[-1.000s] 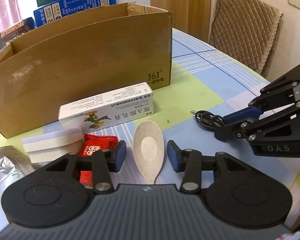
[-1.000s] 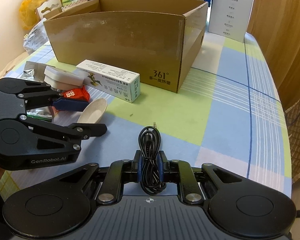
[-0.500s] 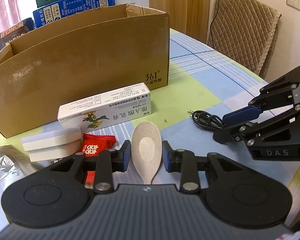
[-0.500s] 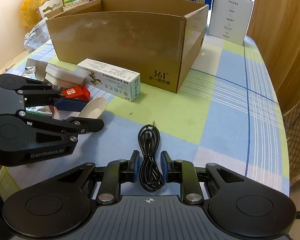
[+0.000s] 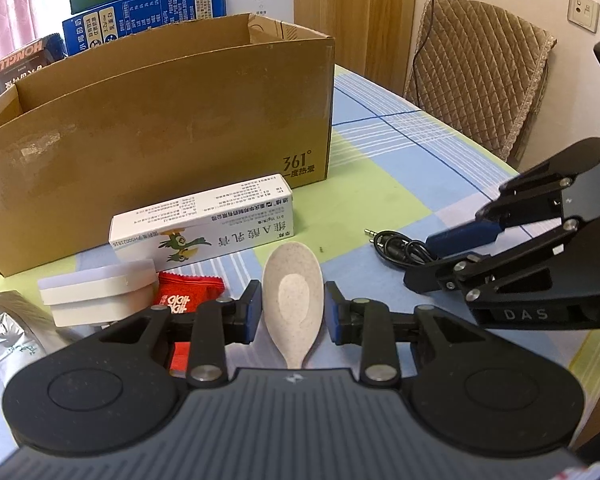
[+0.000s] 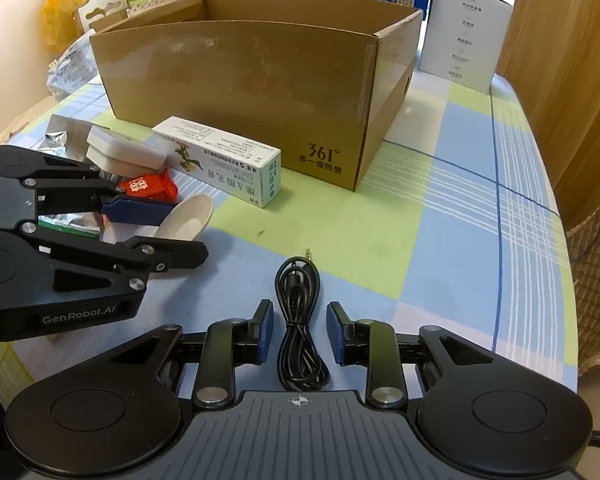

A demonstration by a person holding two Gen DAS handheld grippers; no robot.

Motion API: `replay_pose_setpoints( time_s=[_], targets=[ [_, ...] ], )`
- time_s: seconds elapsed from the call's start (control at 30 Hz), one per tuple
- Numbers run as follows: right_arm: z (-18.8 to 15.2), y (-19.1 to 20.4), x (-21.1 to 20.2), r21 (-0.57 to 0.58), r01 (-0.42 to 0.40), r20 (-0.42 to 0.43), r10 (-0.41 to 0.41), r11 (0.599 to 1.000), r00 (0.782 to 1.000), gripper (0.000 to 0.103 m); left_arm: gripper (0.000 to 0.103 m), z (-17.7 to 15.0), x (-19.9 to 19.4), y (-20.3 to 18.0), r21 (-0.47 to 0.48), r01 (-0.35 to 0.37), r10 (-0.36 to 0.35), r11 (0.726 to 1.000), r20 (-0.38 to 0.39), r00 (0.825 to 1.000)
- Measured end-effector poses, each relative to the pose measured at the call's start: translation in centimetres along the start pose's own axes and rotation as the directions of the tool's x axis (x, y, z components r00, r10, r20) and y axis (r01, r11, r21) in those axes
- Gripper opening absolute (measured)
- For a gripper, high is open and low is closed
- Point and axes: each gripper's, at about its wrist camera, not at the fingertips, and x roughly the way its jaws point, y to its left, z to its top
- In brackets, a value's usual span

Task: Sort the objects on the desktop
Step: 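Carry the spoon and cable over the cardboard box with both tools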

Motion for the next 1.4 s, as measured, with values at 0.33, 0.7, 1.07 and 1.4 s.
replay_pose_setpoints(
  time_s=[0.33,0.7,1.07,1.4],
  targets=[
    [0.3,0.3,-1.7,0.006,0.026,0.038,-0.027,1.0,0.999,0.011,0.027,0.9,-0.9,0.0,0.001,0.01,-0.01,1.0,0.016,1.0],
    [3.2,1.0,-5.9,0.021,0.037,0.126,-0.039,0.999,0.991,0.011,0.027,4.0,-4.9,0.4,0.002,-0.015,0.014,1.0,0.092,0.996],
    [7.0,2.8,-10.0,0.037,0.029,0.204,-0.036,0.999,0.978,0.011,0.027,7.2,-10.0,2.4,-0.009,-0.048,0.048,0.999,0.127,0.991],
    [11.5,3.3,-11.2,0.066,0.004,0.237,-0.019,0.998,0.971,0.011,0.027,10.3,-12.3,6.4,-0.045,-0.067,0.072,0.997,0.129,0.989]
  ],
)
